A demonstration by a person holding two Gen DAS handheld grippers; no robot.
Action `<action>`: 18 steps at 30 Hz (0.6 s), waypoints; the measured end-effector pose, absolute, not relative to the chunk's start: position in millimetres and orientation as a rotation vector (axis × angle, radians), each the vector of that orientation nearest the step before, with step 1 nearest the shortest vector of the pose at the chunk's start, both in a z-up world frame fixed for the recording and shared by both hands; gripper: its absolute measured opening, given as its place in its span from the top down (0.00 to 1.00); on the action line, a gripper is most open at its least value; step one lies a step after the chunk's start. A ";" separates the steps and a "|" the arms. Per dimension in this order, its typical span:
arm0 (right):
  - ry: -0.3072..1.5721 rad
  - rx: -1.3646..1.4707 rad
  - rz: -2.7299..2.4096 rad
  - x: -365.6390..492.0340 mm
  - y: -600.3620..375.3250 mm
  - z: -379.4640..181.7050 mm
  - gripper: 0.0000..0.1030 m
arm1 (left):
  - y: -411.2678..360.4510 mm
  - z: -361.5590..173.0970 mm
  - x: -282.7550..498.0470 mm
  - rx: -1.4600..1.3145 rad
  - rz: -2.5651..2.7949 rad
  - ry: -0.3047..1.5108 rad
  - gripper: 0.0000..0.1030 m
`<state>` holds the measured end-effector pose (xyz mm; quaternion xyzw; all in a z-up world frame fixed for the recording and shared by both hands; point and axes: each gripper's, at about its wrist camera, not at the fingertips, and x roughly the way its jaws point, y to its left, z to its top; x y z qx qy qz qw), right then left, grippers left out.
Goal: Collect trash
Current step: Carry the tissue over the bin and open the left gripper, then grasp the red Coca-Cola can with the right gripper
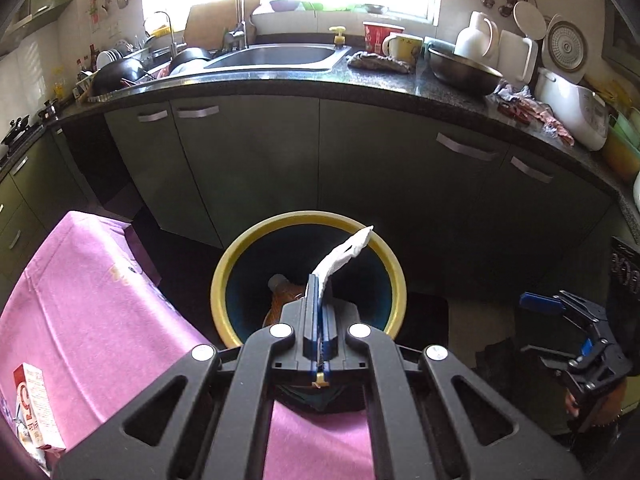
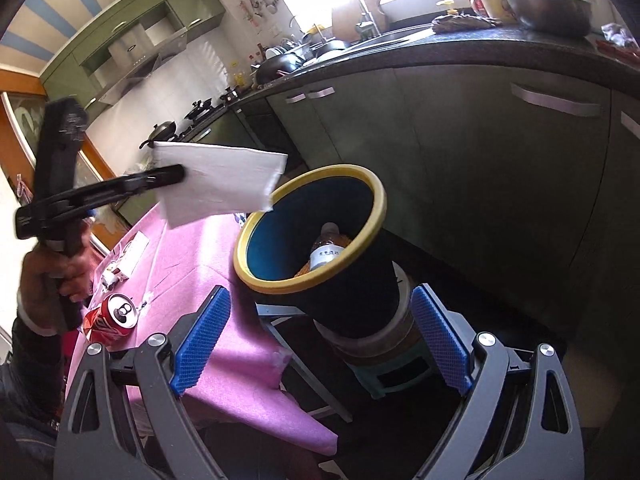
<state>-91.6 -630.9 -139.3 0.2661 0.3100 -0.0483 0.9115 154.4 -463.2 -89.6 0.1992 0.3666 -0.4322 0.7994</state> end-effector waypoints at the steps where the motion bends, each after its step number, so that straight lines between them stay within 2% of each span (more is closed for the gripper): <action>1: 0.635 0.554 -0.102 -94.2 -633.3 -140.2 0.12 | -473.9 -98.2 158.0 0.437 -0.918 0.798 0.99; 4: 0.624 0.568 -0.112 -99.0 -638.4 -141.2 0.12 | -498.7 -123.6 169.9 0.453 -0.875 0.842 0.98; 5: 0.623 0.569 -0.115 -100.7 -639.5 -141.2 0.11 | -503.3 -130.3 173.0 0.462 -0.852 0.850 0.89; 6: 0.623 0.568 -0.118 -101.8 -639.7 -140.9 0.11 | -505.4 -133.8 173.3 0.464 -0.830 0.858 0.67; 8: 0.626 0.562 -0.119 -103.3 -639.2 -140.0 0.10 | -498.7 -132.2 173.3 0.423 -0.807 0.863 0.39; 9: 0.629 0.558 -0.120 -103.2 -639.4 -139.4 0.10 | -493.4 -128.5 170.4 0.410 -0.808 0.852 0.36; 13: 0.640 0.532 -0.106 -97.1 -633.2 -133.9 0.10 | -457.1 -97.8 150.5 0.377 -0.831 0.780 0.35; 15: 0.650 0.505 -0.087 -90.8 -626.7 -129.9 0.10 | -428.0 -77.3 138.8 0.345 -0.846 0.736 0.26; 18: 0.667 0.446 -0.045 -77.9 -610.4 -122.9 0.09 | -377.9 -50.1 116.2 0.322 -0.863 0.652 0.17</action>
